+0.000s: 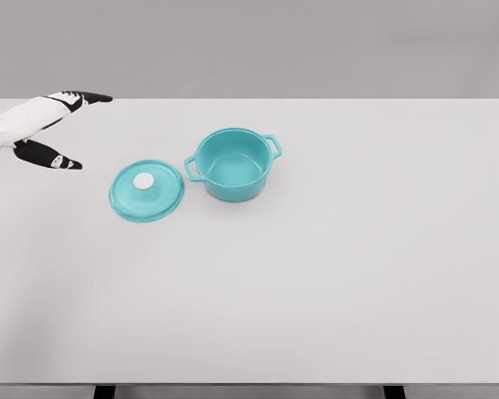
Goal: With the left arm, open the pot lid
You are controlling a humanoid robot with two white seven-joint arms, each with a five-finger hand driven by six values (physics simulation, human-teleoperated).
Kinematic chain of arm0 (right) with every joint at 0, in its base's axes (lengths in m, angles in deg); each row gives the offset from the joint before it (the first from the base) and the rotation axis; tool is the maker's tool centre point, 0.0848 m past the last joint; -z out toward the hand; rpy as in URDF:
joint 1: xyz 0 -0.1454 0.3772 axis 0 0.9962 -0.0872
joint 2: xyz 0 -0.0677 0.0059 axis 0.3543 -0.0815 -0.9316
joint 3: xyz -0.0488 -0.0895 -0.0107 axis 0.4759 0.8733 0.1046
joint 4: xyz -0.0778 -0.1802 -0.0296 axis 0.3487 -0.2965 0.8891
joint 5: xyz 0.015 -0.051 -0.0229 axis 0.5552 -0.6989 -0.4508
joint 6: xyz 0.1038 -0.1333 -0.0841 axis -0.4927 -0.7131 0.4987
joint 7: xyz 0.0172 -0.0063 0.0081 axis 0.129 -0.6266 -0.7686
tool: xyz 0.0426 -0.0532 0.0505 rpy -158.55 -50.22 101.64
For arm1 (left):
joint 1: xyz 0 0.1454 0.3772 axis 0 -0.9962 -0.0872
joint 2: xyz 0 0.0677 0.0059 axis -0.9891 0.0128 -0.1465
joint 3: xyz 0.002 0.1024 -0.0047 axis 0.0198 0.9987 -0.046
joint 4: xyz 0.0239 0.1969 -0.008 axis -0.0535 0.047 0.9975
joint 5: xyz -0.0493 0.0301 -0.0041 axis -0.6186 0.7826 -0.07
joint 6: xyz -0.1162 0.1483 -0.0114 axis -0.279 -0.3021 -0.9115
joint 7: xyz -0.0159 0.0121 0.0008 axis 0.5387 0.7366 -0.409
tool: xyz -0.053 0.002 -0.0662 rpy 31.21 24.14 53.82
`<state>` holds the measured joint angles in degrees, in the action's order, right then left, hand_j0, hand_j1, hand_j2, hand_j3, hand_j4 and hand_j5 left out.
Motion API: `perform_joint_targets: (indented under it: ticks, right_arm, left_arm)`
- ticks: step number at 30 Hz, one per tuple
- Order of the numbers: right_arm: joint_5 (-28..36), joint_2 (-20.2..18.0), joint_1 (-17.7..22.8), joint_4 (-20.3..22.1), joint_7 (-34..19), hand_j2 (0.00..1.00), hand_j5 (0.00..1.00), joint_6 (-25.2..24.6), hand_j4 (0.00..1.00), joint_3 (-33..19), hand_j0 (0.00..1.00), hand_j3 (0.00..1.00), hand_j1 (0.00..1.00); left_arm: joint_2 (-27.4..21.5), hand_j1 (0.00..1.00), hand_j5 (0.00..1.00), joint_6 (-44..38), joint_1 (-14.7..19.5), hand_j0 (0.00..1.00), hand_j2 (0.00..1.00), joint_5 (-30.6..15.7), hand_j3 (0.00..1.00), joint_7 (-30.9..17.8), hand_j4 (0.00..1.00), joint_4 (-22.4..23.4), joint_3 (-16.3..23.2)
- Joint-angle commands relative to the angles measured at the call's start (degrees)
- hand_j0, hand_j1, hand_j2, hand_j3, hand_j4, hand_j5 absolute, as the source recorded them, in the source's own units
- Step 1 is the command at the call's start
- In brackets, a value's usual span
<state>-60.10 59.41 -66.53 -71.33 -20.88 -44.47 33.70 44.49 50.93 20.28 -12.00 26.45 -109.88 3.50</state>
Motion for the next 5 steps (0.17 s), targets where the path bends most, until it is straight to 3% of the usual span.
perform_joint_targets:
  ticks: [1, 5]
  right_arm:
    - [0.0, 0.0, 0.0, 0.0, 0.0, 1.00, 1.00, 0.0, 1.00, 0.0, 1.00, 1.00, 1.00]
    - [0.0, 0.0, 0.0, 0.0, 0.0, 1.00, 1.00, 0.0, 1.00, 0.0, 1.00, 1.00, 1.00]
  left_arm:
    - [0.1, 1.00, 1.00, -0.2, -0.1, 1.00, 1.00, -0.5, 1.00, 0.0, 1.00, 0.0, -0.1]
    - [0.1, 1.00, 1.00, -0.2, -0.2, 1.00, 1.00, -0.5, 1.00, 0.0, 1.00, 0.0, -0.1]
